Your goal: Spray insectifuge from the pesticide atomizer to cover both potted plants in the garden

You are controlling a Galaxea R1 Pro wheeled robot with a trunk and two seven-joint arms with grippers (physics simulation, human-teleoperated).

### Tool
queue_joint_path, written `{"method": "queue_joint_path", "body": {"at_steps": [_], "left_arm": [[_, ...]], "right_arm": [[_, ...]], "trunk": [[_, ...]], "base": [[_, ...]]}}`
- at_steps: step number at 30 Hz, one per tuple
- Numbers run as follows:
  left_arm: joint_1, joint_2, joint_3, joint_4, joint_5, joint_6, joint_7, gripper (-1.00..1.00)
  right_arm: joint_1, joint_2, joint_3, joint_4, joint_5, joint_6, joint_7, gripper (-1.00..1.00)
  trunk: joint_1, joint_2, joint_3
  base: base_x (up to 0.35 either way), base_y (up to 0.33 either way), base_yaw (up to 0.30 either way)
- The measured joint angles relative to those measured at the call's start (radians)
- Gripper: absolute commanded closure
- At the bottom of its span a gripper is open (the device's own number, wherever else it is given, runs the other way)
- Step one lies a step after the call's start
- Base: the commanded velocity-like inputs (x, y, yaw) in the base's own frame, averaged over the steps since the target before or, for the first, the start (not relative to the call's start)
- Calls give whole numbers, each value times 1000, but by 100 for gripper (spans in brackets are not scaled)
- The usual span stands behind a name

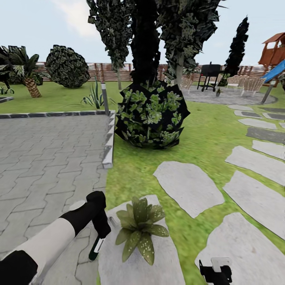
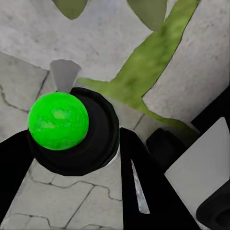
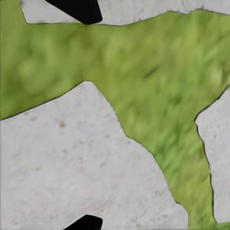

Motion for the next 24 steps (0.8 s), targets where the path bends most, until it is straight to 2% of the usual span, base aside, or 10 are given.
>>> {"method": "queue_joint_path", "body": {"at_steps": [7,17,24], "left_arm": [[-66,1,-3,3,2,-2,-5,100],[-71,0,-9,1,2,-8,-49,100],[-71,-2,-9,2,2,-5,-51,100]], "right_arm": [[0,0,-1,0,0,0,0,-100],[0,-2,-1,1,0,0,0,-100],[0,-2,-1,0,0,0,0,-100]], "trunk": [[0,0,0],[0,0,0],[0,0,4]], "base": [[64,47,-9],[0,9,0],[0,268,-170]]}}
